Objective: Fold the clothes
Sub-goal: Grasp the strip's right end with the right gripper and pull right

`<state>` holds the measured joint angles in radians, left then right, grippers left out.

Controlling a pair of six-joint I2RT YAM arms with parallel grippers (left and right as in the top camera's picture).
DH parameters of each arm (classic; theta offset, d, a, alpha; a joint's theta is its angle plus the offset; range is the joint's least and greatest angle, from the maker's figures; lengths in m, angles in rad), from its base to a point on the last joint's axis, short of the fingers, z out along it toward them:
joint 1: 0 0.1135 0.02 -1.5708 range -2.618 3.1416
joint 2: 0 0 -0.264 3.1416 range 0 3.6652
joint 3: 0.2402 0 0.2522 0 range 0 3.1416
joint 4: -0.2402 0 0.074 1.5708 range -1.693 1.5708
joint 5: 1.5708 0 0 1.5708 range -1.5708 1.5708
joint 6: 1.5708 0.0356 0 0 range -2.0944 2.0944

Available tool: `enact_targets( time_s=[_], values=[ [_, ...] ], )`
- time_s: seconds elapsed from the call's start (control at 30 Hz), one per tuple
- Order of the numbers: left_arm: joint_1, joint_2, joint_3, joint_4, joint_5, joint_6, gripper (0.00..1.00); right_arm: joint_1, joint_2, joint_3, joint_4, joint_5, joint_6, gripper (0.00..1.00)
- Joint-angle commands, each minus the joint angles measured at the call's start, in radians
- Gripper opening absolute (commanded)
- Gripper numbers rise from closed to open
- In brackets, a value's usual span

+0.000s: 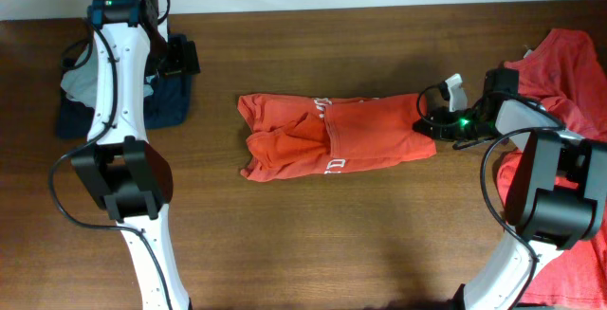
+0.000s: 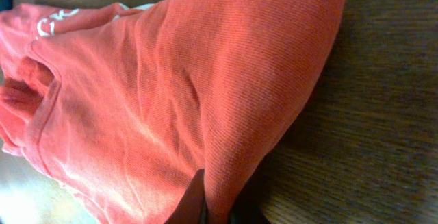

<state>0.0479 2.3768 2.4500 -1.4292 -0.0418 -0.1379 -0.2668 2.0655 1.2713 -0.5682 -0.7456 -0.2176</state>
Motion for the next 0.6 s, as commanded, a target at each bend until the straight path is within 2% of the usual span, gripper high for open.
enact_targets(
  time_s=[0.0, 0.23, 0.57],
  values=[
    [0.001, -0.021, 0.018, -0.001, 0.0, 0.004, 0.99, -0.009, 0.008, 0.022, -0.007, 0.023, -0.003, 0.04],
    [0.001, -0.021, 0.018, -0.001, 0.0, 0.004, 0.99, -0.088, 0.007, 0.124, -0.122, 0.033, 0.013, 0.04],
    [0.001, -0.021, 0.018, -0.001, 0.0, 0.004, 0.99, -0.172, 0.007, 0.36, -0.399, 0.32, -0.041, 0.04]
  ],
)
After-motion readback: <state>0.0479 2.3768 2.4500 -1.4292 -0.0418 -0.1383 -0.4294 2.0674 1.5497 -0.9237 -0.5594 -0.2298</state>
